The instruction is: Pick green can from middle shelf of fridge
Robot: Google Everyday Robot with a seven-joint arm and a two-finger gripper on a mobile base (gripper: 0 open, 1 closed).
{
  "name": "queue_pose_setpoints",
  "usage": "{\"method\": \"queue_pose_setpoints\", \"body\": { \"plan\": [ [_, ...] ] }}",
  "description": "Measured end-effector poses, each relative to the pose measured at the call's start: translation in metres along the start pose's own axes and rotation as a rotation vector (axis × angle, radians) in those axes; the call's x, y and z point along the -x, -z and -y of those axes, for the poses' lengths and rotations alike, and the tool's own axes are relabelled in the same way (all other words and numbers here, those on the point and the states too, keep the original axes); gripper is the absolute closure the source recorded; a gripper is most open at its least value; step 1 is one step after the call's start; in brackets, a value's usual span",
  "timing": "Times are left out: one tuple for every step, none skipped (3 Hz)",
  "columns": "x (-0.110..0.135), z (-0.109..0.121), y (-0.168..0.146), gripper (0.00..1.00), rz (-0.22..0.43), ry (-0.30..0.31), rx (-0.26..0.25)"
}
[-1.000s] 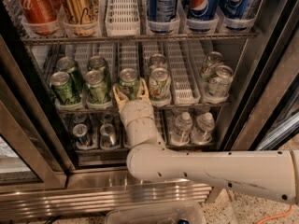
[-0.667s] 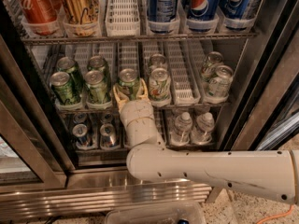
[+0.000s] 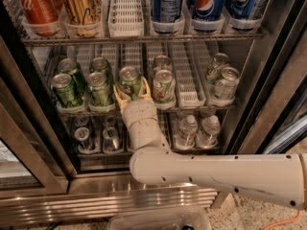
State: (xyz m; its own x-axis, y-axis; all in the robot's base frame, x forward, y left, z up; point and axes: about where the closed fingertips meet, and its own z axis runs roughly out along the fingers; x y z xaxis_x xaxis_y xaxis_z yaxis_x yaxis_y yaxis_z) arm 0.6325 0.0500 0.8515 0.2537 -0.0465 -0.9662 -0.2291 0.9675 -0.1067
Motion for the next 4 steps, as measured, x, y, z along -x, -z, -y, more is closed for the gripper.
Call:
{"method": "queue_pose_setpoints", "body": {
  "plan": [
    [0.012,0.0,-0.002,1.0,0.032,0.012,0.005],
    [0.022,0.001,-0.003,1.0,0.058,0.021,0.005],
    [0.03,0.002,-0.003,1.0,0.078,0.028,0.008],
    [0.041,0.001,0.001,1.0,0.096,0.036,0.018]
  ]
}}
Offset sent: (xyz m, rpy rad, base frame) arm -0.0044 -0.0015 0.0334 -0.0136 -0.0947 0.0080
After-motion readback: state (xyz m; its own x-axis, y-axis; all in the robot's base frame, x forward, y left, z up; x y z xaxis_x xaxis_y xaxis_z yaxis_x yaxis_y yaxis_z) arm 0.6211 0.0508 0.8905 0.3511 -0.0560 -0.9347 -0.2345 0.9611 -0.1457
